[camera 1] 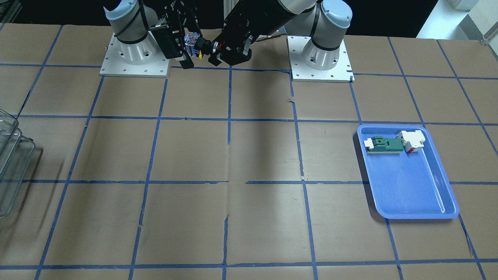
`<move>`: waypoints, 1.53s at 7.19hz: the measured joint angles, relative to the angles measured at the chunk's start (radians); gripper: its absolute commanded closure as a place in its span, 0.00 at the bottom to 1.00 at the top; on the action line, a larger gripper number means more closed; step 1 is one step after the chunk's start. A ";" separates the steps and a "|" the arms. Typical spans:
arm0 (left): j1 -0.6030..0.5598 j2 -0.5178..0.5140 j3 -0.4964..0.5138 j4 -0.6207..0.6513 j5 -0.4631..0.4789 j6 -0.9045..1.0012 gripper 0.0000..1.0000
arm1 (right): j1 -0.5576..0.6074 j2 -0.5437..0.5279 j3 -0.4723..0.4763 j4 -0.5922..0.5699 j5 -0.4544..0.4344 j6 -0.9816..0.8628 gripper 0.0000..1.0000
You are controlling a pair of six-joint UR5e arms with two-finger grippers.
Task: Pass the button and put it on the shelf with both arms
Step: 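Close the right gripper on the button's clear switch block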
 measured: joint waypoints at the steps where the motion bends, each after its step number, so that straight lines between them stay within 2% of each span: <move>1: 0.000 0.002 -0.002 0.000 0.000 0.000 1.00 | 0.000 0.000 0.000 0.003 0.001 0.005 0.10; 2: 0.000 0.002 -0.003 0.000 0.000 0.000 1.00 | 0.000 0.000 0.001 0.008 0.002 0.015 0.22; 4: 0.000 0.003 -0.004 0.000 0.000 0.000 1.00 | -0.001 0.000 0.002 0.013 0.005 0.026 0.71; 5: 0.000 0.005 -0.004 0.000 0.000 0.000 1.00 | -0.001 0.000 0.001 0.015 0.006 0.027 0.87; 6: 0.000 0.005 -0.005 0.001 0.000 0.000 1.00 | -0.001 0.000 0.000 0.017 0.007 0.027 1.00; 11: -0.001 0.004 -0.005 0.002 -0.006 0.000 1.00 | -0.007 -0.001 -0.002 0.013 0.044 0.025 1.00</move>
